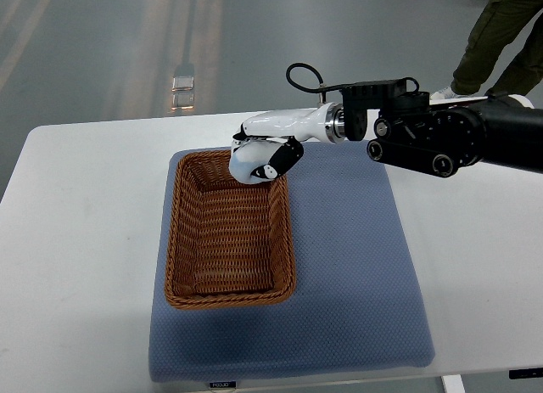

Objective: Place blue toy in brown basket

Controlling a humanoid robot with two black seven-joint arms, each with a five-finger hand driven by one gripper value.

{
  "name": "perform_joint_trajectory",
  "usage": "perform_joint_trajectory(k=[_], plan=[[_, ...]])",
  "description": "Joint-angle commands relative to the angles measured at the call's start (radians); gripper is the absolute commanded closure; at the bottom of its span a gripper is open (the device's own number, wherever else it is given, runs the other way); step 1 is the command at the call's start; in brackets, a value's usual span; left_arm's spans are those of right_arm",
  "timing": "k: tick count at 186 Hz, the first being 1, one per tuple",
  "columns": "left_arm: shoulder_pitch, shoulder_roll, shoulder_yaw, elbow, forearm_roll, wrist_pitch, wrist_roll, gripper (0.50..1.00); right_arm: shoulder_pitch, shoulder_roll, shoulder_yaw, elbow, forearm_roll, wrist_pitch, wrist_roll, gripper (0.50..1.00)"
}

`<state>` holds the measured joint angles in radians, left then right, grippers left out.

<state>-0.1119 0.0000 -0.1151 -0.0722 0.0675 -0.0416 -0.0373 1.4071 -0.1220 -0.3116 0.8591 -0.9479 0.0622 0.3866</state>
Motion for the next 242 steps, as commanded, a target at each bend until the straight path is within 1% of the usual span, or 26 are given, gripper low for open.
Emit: perform_joint_trajectory(k=[1, 2, 5, 6, 9, 10, 13, 20, 21, 25, 28, 33, 35, 37, 38, 39, 41, 45, 83, 110, 132, 152, 184, 212, 229, 242], plan=[[0.0, 0.0, -0.001, 0.0, 0.0, -0.001, 0.0, 0.5, -0.013, 0.059, -0.003, -0.035, 0.001, -0.008, 0.0, 0.906], [0.0, 0.0, -0.001, 0.0, 0.0, -0.001, 0.0, 0.5, -0.013, 0.059, -0.003, -0.035, 0.001, -0.008, 0.0, 0.906], [0.0, 0.0, -0.001, 0.0, 0.002, 0.0, 0.0, 0.5, -0.016, 0.068, -0.003, -0.041, 0.001, -0.01, 0.0, 0.875], [0.0, 0.0, -0.001, 0.0, 0.002, 0.0, 0.0, 0.5, -0.016, 0.068, -0.003, -0.042, 0.001, -0.01, 0.0, 0.875], [0.0, 0.0, -0.001, 0.0, 0.0, 0.0, -0.001, 0.5, -0.022, 0.074, -0.003, -0.049, 0.001, -0.013, 0.0, 0.844], [0.0, 0.0, -0.001, 0.0, 0.0, 0.0, -0.001, 0.5, -0.022, 0.074, -0.003, -0.049, 0.001, -0.013, 0.0, 0.844], [0.0, 0.0, -0.001, -0.001, 0.0, -0.001, -0.001, 0.5, -0.027, 0.079, -0.003, -0.052, 0.001, -0.018, 0.0, 0.814], [0.0, 0.0, -0.001, -0.001, 0.002, 0.0, 0.0, 0.5, -0.033, 0.081, -0.003, -0.054, 0.001, -0.021, 0.0, 0.779], [0.0, 0.0, -0.001, -0.001, 0.002, 0.0, 0.0, 0.5, -0.033, 0.082, -0.003, -0.054, 0.001, -0.021, 0.0, 0.765], [0.0, 0.0, -0.001, -0.001, 0.002, 0.0, 0.0, 0.5, -0.034, 0.081, -0.003, -0.054, 0.001, -0.019, 0.0, 0.738], [0.0, 0.0, -0.001, -0.001, 0.0, 0.0, 0.0, 0.5, -0.034, 0.081, -0.003, -0.054, 0.001, -0.019, 0.0, 0.73], [0.0, 0.0, 0.0, -0.001, 0.0, 0.0, 0.0, 0.5, -0.034, 0.081, -0.003, -0.054, 0.001, -0.019, 0.0, 0.695], [0.0, 0.0, 0.0, -0.001, 0.0, 0.0, 0.0, 0.5, -0.034, 0.081, -0.003, -0.054, 0.001, -0.019, 0.0, 0.695], [0.0, 0.0, 0.0, -0.003, 0.0, 0.0, 0.0, 0.5, -0.034, 0.079, -0.003, -0.054, 0.001, -0.019, 0.0, 0.683], [0.0, 0.0, 0.0, -0.003, 0.002, 0.0, 0.0, 0.5, -0.034, 0.078, -0.003, -0.054, 0.003, -0.018, 0.0, 0.665], [0.0, 0.0, 0.0, -0.003, 0.002, 0.0, 0.0, 0.5, -0.034, 0.078, -0.003, -0.054, 0.003, -0.018, 0.0, 0.664], [0.0, 0.0, 0.0, -0.003, 0.0, -0.001, 0.0, 0.5, -0.034, 0.074, -0.003, -0.054, 0.003, -0.018, 0.0, 0.622], [0.0, 0.0, 0.0, -0.003, 0.0, 0.0, 0.0, 0.5, -0.034, 0.071, -0.003, -0.054, 0.003, -0.016, 0.0, 0.597], [0.0, 0.0, 0.0, 0.0, 0.0, 0.0, 0.0, 0.5, -0.034, 0.061, 0.011, -0.054, 0.02, -0.021, 0.003, 0.591], [0.0, 0.0, 0.0, 0.0, 0.0, 0.0, 0.0, 0.5, -0.05, 0.01, 0.046, -0.054, 0.109, -0.036, 0.002, 0.591], [0.0, 0.0, 0.0, 0.0, 0.0, 0.0, 0.0, 0.5, -0.089, -0.057, 0.117, -0.054, 0.186, -0.053, -0.006, 0.591], [-0.002, 0.0, 0.0, 0.002, 0.0, 0.0, -0.001, 0.5, -0.186, -0.123, 0.23, -0.054, 0.239, -0.074, -0.009, 0.591], [-0.003, 0.0, 0.002, 0.002, 0.0, -0.001, 0.0, 0.5, -0.393, -0.214, 0.495, -0.052, 0.35, -0.055, -0.029, 0.591], [-0.003, 0.0, 0.002, 0.0, 0.0, 0.0, 0.0, 0.5, -0.557, -0.231, 0.736, -0.052, 0.419, 0.001, -0.061, 0.591], [-0.003, 0.0, 0.002, -0.001, 0.0, 0.0, 0.0, 0.5, -0.626, -0.229, 0.833, -0.052, 0.468, 0.007, -0.086, 0.591], [-0.003, 0.0, 0.002, 0.0, 0.0, -0.001, 0.0, 0.5, -0.677, -0.228, 0.878, -0.052, 0.531, 0.01, -0.121, 0.591]])
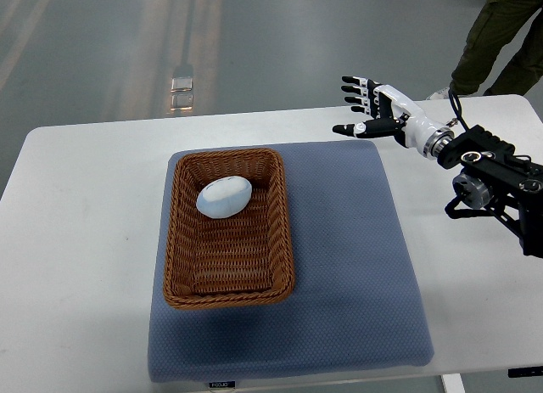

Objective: Place blue toy in brown basket

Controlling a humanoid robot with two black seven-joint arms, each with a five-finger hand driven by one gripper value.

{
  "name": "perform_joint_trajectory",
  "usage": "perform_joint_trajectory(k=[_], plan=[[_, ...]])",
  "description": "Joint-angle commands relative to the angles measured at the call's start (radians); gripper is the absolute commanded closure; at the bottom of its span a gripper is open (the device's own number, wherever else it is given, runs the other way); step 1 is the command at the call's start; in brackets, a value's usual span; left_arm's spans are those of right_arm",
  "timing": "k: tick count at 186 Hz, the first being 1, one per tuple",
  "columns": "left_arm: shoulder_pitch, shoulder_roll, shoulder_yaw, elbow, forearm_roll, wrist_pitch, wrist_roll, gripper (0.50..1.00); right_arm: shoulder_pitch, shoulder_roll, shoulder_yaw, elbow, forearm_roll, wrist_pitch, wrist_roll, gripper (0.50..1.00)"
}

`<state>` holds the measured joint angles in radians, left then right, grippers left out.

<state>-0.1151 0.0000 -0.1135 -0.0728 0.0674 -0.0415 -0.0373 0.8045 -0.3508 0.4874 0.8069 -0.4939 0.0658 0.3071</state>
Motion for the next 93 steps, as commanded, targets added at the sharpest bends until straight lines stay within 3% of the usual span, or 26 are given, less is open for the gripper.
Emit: perform_joint_trajectory(k=[1, 20, 93], plan=[[0.0, 0.0, 0.0, 0.001, 0.0, -0.001, 0.0, 0.5, -0.074, 0.001, 0.079, 0.0, 0.077, 0.006, -0.042, 0.591], [0.0, 0.0, 0.0, 0.001, 0.0, -0.001, -0.001, 0.5, -0.097, 0.009, 0.085, -0.002, 0.141, -0.009, -0.086, 0.591], [0.0, 0.0, 0.0, 0.002, 0.0, 0.0, 0.0, 0.5, -0.111, 0.013, 0.146, -0.002, 0.239, -0.034, -0.077, 0.589]])
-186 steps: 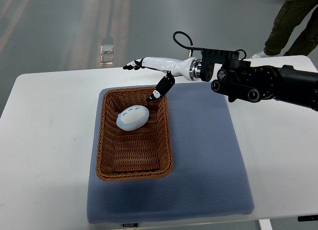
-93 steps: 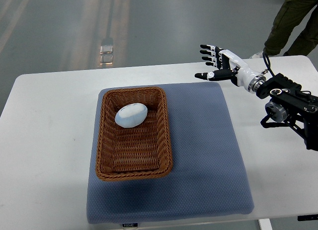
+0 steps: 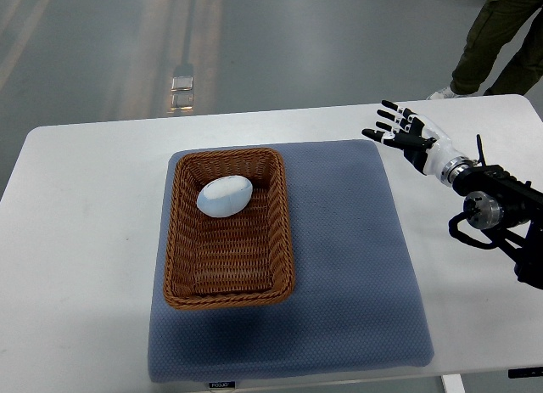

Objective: Place blue toy in brown basket

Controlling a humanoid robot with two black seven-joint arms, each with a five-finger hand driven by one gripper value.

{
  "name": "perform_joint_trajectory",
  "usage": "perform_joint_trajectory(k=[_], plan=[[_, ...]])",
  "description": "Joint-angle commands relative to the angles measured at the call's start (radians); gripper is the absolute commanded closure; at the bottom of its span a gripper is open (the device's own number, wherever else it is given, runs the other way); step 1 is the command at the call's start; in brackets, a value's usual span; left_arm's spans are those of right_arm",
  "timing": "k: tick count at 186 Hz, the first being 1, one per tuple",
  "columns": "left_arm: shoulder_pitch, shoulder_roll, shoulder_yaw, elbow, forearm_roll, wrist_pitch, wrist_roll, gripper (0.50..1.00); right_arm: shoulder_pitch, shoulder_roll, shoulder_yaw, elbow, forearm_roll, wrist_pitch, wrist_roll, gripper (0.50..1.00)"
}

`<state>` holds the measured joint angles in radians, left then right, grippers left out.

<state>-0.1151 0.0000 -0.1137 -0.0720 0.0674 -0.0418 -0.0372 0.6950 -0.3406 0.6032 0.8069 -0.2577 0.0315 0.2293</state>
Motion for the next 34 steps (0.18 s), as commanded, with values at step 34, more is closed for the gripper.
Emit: perform_joint_trajectory(k=[34], plan=[[0.0, 0.0, -0.001, 0.001, 0.0, 0.0, 0.0, 0.5, -0.003, 0.006, 0.038, 0.0, 0.003, 0.015, 0.001, 0.589]])
